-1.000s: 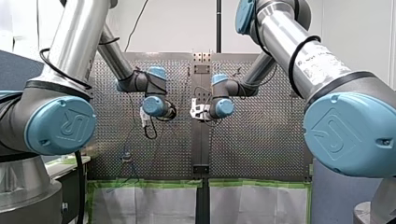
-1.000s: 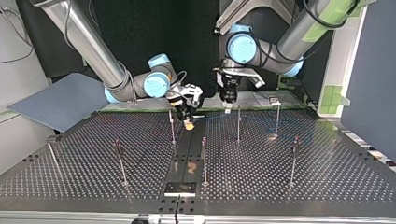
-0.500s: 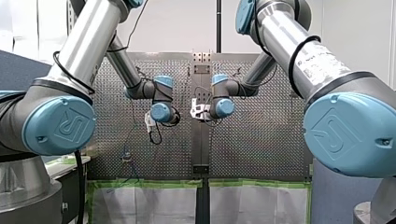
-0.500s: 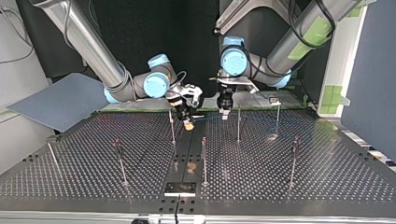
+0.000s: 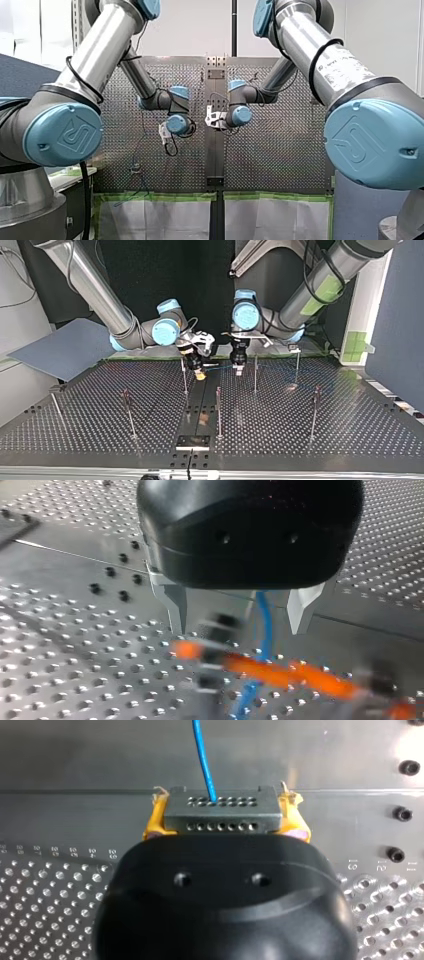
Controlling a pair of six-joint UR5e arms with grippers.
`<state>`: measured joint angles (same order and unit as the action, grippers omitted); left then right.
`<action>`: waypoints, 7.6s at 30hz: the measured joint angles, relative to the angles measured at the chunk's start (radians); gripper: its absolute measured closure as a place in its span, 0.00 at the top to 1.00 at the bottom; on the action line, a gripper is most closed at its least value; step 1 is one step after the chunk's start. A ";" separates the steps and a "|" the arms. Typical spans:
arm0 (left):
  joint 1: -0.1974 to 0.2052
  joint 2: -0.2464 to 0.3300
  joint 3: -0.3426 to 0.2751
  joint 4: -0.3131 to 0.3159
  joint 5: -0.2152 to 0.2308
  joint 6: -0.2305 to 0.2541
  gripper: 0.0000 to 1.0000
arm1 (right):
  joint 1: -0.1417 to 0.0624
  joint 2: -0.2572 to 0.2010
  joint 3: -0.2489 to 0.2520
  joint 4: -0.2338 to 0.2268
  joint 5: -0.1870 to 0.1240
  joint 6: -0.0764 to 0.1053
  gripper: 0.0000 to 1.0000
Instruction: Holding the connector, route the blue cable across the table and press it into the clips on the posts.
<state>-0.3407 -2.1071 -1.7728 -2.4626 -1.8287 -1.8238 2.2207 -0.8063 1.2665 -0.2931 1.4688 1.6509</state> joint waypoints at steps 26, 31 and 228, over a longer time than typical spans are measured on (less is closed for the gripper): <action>-0.007 -0.066 0.028 0.012 -0.072 -0.025 0.00 | -0.005 0.000 0.000 0.001 -0.002 0.000 0.00; -0.013 -0.062 0.028 -0.005 -0.081 -0.026 0.00 | -0.005 -0.001 0.000 0.001 -0.002 0.000 0.00; -0.191 0.438 0.150 -0.458 -0.047 0.082 1.00 | -0.163 -0.321 -0.040 0.231 -0.149 0.097 0.00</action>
<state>-0.5317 -1.6686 -1.6226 -2.9201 -1.8756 -1.7420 2.0579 -1.1269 1.2266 -0.0617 1.3196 1.7482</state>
